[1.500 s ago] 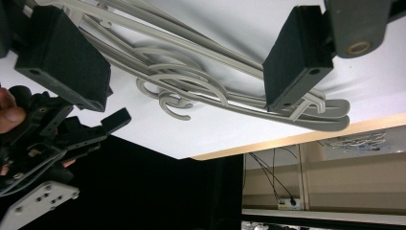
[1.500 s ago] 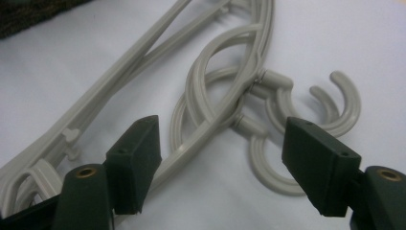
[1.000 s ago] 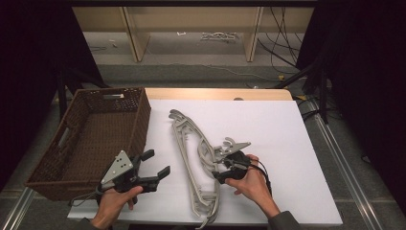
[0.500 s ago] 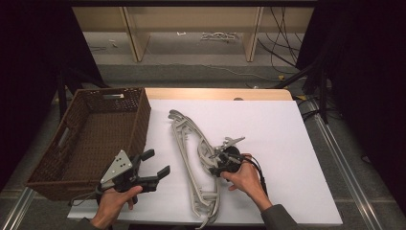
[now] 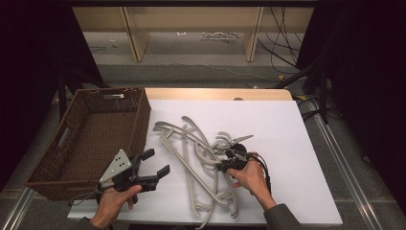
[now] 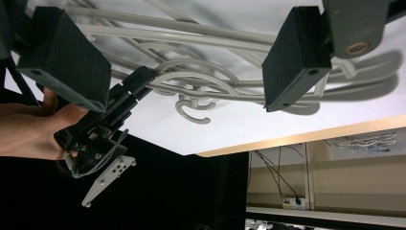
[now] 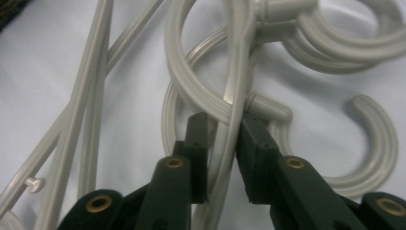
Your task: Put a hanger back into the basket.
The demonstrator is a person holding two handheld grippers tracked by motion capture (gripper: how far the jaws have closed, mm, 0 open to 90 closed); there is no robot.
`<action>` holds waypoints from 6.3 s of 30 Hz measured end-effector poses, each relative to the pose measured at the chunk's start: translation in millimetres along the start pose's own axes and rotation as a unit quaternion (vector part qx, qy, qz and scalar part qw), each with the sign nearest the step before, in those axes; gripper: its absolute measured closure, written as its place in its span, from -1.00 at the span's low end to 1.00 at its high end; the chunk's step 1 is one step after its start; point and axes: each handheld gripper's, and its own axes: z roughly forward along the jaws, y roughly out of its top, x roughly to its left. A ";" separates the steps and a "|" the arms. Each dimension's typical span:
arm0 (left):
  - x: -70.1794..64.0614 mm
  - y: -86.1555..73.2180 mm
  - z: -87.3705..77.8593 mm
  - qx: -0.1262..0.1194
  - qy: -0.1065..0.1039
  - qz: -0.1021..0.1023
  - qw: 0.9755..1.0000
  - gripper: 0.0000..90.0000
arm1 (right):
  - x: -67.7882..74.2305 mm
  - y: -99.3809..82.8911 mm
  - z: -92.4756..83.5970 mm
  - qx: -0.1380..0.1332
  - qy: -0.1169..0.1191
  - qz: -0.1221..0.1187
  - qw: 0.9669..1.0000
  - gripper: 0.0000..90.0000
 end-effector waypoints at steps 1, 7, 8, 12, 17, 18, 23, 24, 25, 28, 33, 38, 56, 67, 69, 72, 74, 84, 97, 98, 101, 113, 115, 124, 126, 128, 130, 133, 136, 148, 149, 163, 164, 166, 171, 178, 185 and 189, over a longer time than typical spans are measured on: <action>0.0 0.0 0.0 0.000 0.000 0.000 1.000 -0.62 | 0.0 0.0 0.0 0.000 0.000 0.000 1.000 0.70; 0.0 0.3 0.0 0.000 0.000 0.000 1.000 -0.62 | -0.7 1.0 -5.4 0.002 -0.010 -0.014 1.000 0.80; 0.0 0.3 0.0 0.000 0.000 0.000 1.000 -0.62 | -0.7 1.0 -5.4 0.002 -0.010 -0.014 1.000 0.80; 0.4 0.2 -0.5 -0.001 0.001 -0.002 1.000 -0.62 | 0.7 3.0 -11.7 0.001 -0.015 -0.024 1.000 0.81; 0.5 0.6 -1.1 -0.002 0.002 -0.001 1.000 -0.62 | 3.5 5.3 -18.1 -0.008 -0.023 -0.043 0.999 0.82; 0.5 0.6 -1.1 -0.002 0.002 -0.001 1.000 -0.62 | 3.5 5.3 -18.1 -0.008 -0.023 -0.043 0.999 0.82; 1.2 0.9 -1.5 -0.002 0.006 0.004 1.000 -0.62 | 9.3 7.0 -34.3 -0.010 -0.034 -0.073 0.997 0.82; 1.2 1.1 -1.5 -0.002 0.007 0.006 1.000 -0.62 | 10.2 6.8 -37.2 -0.011 -0.036 -0.079 0.996 0.82; 1.2 1.1 -1.5 -0.002 0.007 0.006 1.000 -0.62 | 10.2 6.8 -37.2 -0.011 -0.036 -0.079 0.996 0.82; 0.8 2.8 -1.4 -0.002 0.012 0.015 1.000 -0.62 | 13.2 5.1 -46.3 -0.011 -0.039 -0.096 0.995 0.82; -0.4 8.2 11.4 0.014 0.008 0.042 0.999 -0.62 | 20.6 1.1 -62.3 -0.024 -0.050 -0.150 0.987 0.82; -2.6 20.8 33.7 0.050 0.009 0.078 0.996 -0.62 | 32.0 2.9 -75.3 -0.030 -0.061 -0.183 0.981 0.82; -21.3 46.9 106.4 0.194 -0.057 0.159 0.966 -0.13 | 53.7 5.4 -91.5 -0.038 -0.063 -0.235 0.969 0.83; -30.5 59.9 115.4 0.284 -0.082 0.263 0.918 0.52 | 55.4 5.7 -90.6 -0.039 -0.052 -0.259 0.964 0.81; -32.6 65.4 111.4 0.293 -0.091 0.270 0.913 0.56 | 54.8 6.2 -91.7 -0.047 -0.054 -0.267 0.961 0.79; -33.7 67.1 108.9 0.295 -0.098 0.271 0.911 0.65 | 51.2 7.5 -94.5 -0.063 -0.062 -0.260 0.962 0.61; -35.4 67.4 107.4 0.290 -0.098 0.268 0.914 0.71 | 49.5 8.3 -96.6 -0.062 -0.064 -0.254 0.963 0.51; -30.7 76.4 102.3 0.270 -0.080 0.238 0.929 0.81 | 35.7 13.4 -110.9 -0.169 -0.074 -0.178 0.966 -0.16; -3.6 103.8 88.1 0.250 -0.036 0.173 0.952 0.80 | 31.4 2.9 -126.3 -0.238 -0.076 -0.132 0.959 -0.40; -2.7 107.7 87.4 0.247 -0.036 0.171 0.953 0.80 | 31.4 0.9 -126.5 -0.240 -0.075 -0.132 0.959 -0.40; -2.6 121.2 84.1 0.243 -0.029 0.163 0.956 0.80 | 31.5 -6.8 -126.4 -0.247 -0.070 -0.129 0.958 -0.39; 23.4 173.5 50.2 0.207 -0.003 0.143 0.968 0.80 | 18.7 -37.6 -115.9 -0.231 -0.059 -0.101 0.966 -0.44; 28.5 175.3 46.6 0.203 0.003 0.134 0.970 0.80 | 15.0 -41.3 -111.3 -0.231 -0.058 -0.091 0.967 -0.45; 78.7 187.7 15.0 0.193 0.068 0.121 0.971 0.80 | 9.4 -49.6 -100.1 -0.222 -0.059 -0.084 0.970 -0.46; 89.5 187.4 10.6 0.190 0.079 0.123 0.971 0.80 | 9.4 -50.0 -99.6 -0.218 -0.056 -0.085 0.971 -0.46; 99.5 185.6 6.6 0.186 0.093 0.113 0.971 0.80 | 9.0 -51.7 -98.2 -0.216 -0.057 -0.082 0.971 -0.46; 109.2 183.4 2.1 0.184 0.102 0.116 0.971 0.80 | 8.1 -52.0 -97.9 -0.217 -0.059 -0.084 0.971 -0.46; 124.6 179.0 -5.9 0.192 0.120 0.114 0.967 0.80 | 7.3 -53.1 -97.0 -0.215 -0.057 -0.083 0.971 -0.46; 138.8 173.0 -12.7 0.182 0.125 0.115 0.969 0.79 | 7.1 -54.1 -95.4 -0.213 -0.059 -0.082 0.972 -0.45; 182.8 145.7 -47.9 0.175 0.175 0.105 0.963 0.79 | 6.5 -55.2 -92.3 -0.207 -0.060 -0.084 0.973 -0.45; 188.7 140.9 -52.3 0.177 0.181 0.103 0.962 0.79 | 6.5 -55.4 -92.3 -0.206 -0.060 -0.083 0.973 -0.45; 217.8 110.3 -88.5 0.192 0.224 0.091 0.951 0.79 | 5.5 -56.3 -91.4 -0.206 -0.061 -0.083 0.973 -0.45; 217.8 110.3 -88.5 0.192 0.224 0.091 0.951 0.79 | 5.5 -56.3 -91.4 -0.206 -0.061 -0.083 0.973 -0.45; 220.5 105.1 -91.1 0.197 0.229 0.088 0.949 0.79 | 5.4 -56.6 -90.9 -0.204 -0.060 -0.083 0.974 -0.45; 226.4 94.0 -95.7 0.208 0.240 0.076 0.945 0.79 | 5.2 -56.2 -90.9 -0.205 -0.063 -0.083 0.973 -0.45; 232.0 87.2 -100.9 0.220 0.245 0.067 0.942 0.79 | 3.4 -57.1 -91.0 -0.206 -0.065 -0.081 0.973 -0.45; 234.3 67.4 -80.5 0.302 0.239 0.082 0.919 0.77 | 4.4 -56.6 -89.9 -0.204 -0.062 -0.084 0.974 -0.45; 236.0 57.9 -73.0 0.307 0.235 0.071 0.919 0.77 | 3.8 -56.6 -90.0 -0.204 -0.062 -0.082 0.973 -0.45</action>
